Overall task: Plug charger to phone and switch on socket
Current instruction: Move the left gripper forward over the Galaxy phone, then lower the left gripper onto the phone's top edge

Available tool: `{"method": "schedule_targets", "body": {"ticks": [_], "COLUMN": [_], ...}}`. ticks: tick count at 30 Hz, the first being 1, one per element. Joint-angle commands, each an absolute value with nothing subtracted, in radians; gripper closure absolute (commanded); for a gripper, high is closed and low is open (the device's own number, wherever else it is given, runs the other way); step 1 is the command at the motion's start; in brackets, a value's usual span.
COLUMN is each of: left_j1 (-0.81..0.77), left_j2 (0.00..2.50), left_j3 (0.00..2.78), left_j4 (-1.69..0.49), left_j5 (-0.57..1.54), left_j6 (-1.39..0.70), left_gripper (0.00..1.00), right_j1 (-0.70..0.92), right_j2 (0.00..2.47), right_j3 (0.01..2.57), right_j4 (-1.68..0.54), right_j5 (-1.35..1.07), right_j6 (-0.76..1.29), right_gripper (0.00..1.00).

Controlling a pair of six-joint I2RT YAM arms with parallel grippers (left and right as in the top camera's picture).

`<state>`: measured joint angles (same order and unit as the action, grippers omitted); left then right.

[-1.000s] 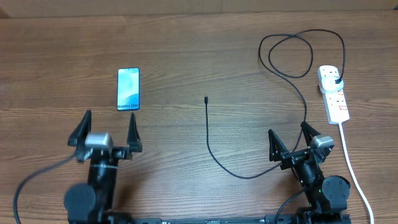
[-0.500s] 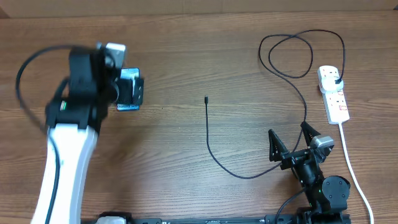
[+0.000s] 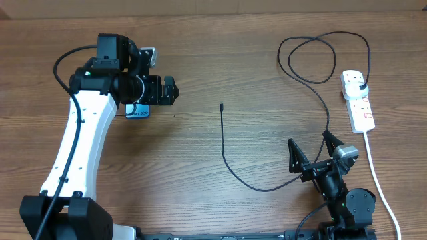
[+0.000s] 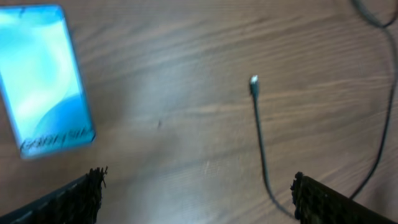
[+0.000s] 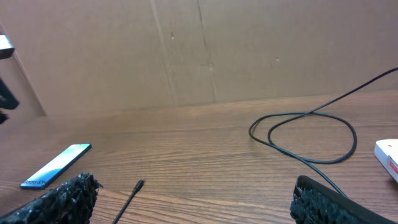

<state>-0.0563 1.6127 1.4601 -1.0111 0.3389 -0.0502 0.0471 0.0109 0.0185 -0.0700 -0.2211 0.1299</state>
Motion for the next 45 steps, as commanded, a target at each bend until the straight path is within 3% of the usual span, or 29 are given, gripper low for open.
{"method": "schedule_targets", "body": {"ticks": [1,10,15,37,45], "left_j1": [-0.046,-0.043,-0.036,-0.035,-0.035], "left_j2": [1.607,1.783,1.947,2.054,2.092], "left_j3": [1.561,1.966,2.085,2.043,2.041], "left_j4": [-1.095,-1.435,-1.583,-1.326,-1.411], "left_j5": [0.206,-0.02,-0.035,-0.026,0.033], "left_j6": [-0.099,-0.207,-0.206,-0.296,-0.291], "left_gripper": [0.0,0.0,0.0,0.0,0.0], "right_j1": [0.044,0.044,0.044,0.044,0.044], "right_j2": [0.003,0.003,0.003,0.003,0.003], "right_j3": [0.009,0.009,0.009,0.009,0.009], "right_j4": [-0.065,-0.065,-0.065,-0.065,-0.065], "right_j5": [-0.214,-0.214,-0.214,-0.214,-0.214], "right_j6": [0.126,0.126,0.125,0.126,0.126], "right_gripper": [0.0,0.0,0.0,0.0,0.0]}}
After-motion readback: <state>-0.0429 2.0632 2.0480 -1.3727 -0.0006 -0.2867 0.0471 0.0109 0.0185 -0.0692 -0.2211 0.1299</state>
